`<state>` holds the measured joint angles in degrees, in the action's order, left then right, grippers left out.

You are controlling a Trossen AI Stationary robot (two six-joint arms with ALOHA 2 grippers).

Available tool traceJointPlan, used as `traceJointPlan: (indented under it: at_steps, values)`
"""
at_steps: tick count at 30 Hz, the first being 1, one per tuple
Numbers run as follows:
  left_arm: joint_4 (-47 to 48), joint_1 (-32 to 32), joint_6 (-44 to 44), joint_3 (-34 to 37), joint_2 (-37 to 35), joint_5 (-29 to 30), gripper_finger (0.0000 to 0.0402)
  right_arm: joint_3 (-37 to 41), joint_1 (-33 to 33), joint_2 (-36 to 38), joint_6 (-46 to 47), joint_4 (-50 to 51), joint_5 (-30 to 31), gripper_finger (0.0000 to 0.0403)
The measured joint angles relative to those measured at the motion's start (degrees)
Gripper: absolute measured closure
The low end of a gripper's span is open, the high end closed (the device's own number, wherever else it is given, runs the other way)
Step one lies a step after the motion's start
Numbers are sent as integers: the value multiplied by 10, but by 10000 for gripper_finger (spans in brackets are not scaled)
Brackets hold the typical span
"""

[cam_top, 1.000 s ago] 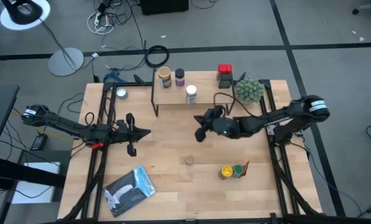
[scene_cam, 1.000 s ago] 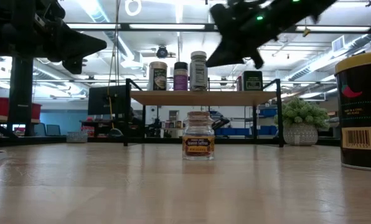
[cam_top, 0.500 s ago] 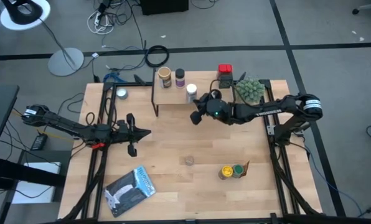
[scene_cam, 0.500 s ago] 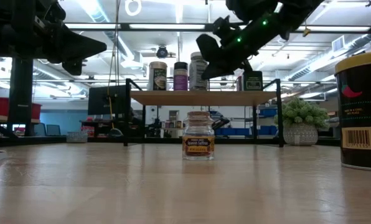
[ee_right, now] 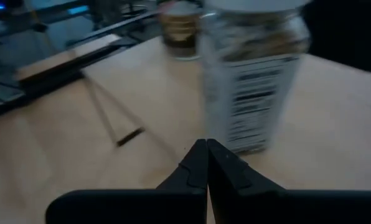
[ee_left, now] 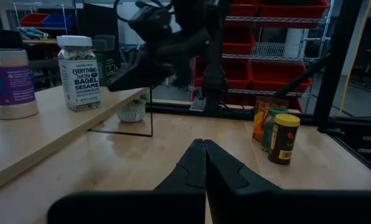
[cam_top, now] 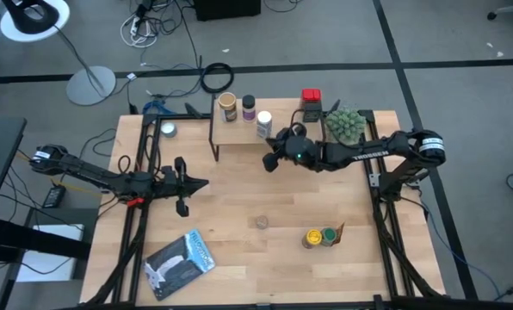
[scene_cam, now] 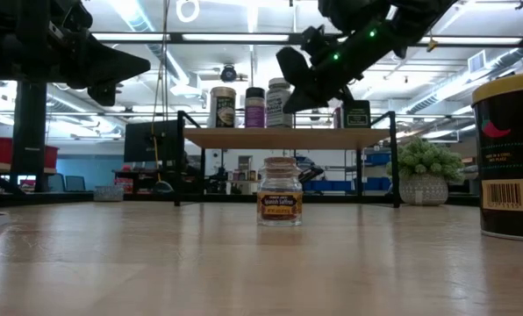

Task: Shelf spices
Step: Put the white seasoning bottle on the shelf

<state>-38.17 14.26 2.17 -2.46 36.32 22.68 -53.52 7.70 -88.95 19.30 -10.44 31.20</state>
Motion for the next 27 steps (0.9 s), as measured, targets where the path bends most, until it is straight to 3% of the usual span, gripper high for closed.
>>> traceJointPlan:
  at_steps: [7,17,27]
  values:
    - [-1,0,0,0,0,0,400,0,-28,0,5,-16,2,403]
    - [-10,0,0,0,0,0,400,0,10,0,-27,-67,-45,403]
    - [-9,0,0,0,0,0,400,0,52,0,-49,-72,-39,403]
